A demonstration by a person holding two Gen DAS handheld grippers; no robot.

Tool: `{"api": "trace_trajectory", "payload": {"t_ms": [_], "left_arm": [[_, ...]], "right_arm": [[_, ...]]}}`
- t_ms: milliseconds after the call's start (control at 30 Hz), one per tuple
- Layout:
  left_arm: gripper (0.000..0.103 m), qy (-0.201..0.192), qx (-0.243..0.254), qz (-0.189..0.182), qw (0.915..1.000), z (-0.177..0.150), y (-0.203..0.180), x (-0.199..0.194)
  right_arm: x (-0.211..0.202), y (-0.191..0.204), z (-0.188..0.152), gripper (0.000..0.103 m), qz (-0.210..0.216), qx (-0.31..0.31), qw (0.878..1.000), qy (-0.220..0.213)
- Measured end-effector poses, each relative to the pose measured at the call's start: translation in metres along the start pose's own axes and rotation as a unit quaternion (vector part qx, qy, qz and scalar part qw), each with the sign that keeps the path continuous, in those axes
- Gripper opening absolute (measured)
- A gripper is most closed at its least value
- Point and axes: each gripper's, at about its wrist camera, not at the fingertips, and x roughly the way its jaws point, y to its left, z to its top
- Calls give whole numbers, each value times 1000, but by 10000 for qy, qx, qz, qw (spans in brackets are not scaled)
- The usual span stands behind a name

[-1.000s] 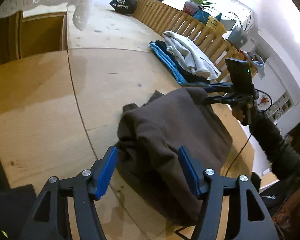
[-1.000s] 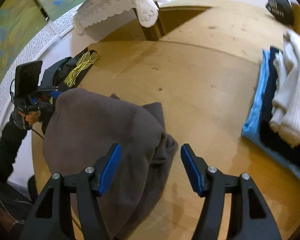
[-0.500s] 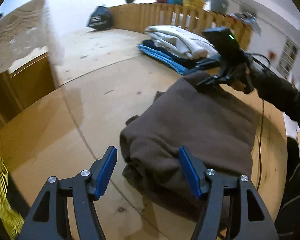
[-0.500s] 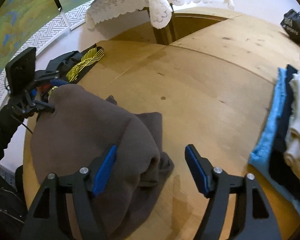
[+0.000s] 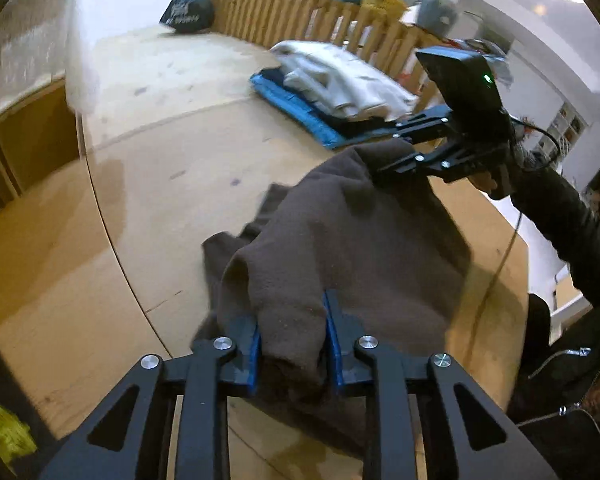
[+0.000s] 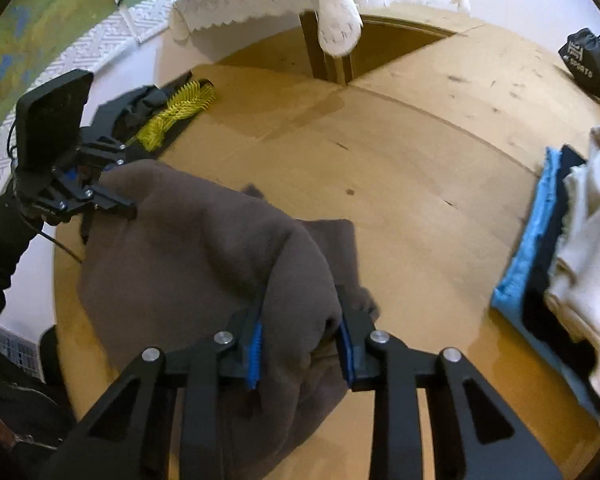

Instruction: Fold clothes

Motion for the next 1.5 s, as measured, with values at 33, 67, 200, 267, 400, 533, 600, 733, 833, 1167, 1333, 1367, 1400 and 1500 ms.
{"api": "trace_trajectory", "payload": {"t_ms": [33, 67, 200, 267, 400, 533, 600, 733, 833, 1167, 1333, 1367, 1400, 1500], "left_arm": [[24, 28, 20, 30, 10000, 1, -8, -7], [24, 5, 89, 77, 9999, -1, -20, -15], [24, -18, 131, 28, 9999, -26, -68, -43], [23, 144, 10, -310, 9994, -42, -80, -44], [23, 406, -289, -613, 9969, -49, -69, -31], [23, 415, -778, -731, 9934, -24, -20, -4], [23, 513, -1098, -752, 9898, -14, 11, 18], [30, 719, -1652, -672, 9813, -9, 70, 62], [55, 650, -2008, -626, 9755, -19, 89, 66], [63, 96, -2381, -498, 9699, -52, 83, 10], [63, -42, -2451, -638, 9674, -61, 66, 11], [63, -70, -2515, -692, 9654, -59, 68, 15], [62, -151, -2631, -710, 9620, -56, 71, 20], [27, -282, -2572, -465, 9648, -45, 76, 37]], "right_arm": [[-15, 7, -3, 29, -10, -65, 9999, -100], [-29, 15, -7, 28, -2, -150, 9997, -218], [-73, 46, -39, 28, 219, -439, 9977, -475], [-81, 59, -60, 28, 398, -531, 9971, -364], [-69, 41, -70, 28, 863, -5, 9962, -113], [-34, -10, -48, 28, 1154, 916, 9891, 76], [-7, -38, -33, 28, 1289, 1364, 9818, 292], [47, -79, -10, 28, 1211, 1946, 9716, 580], [86, -99, -8, 27, 1192, 2155, 9662, 767], [3, -58, -11, 55, -205, 1500, 9883, 180], [6, -47, -34, 57, -108, 1722, 9845, 328], [8, -45, -38, 57, -90, 1775, 9834, 365], [12, -46, -40, 57, -20, 1828, 9824, 380], [30, -54, -38, 44, 349, 1994, 9787, 341]]}}
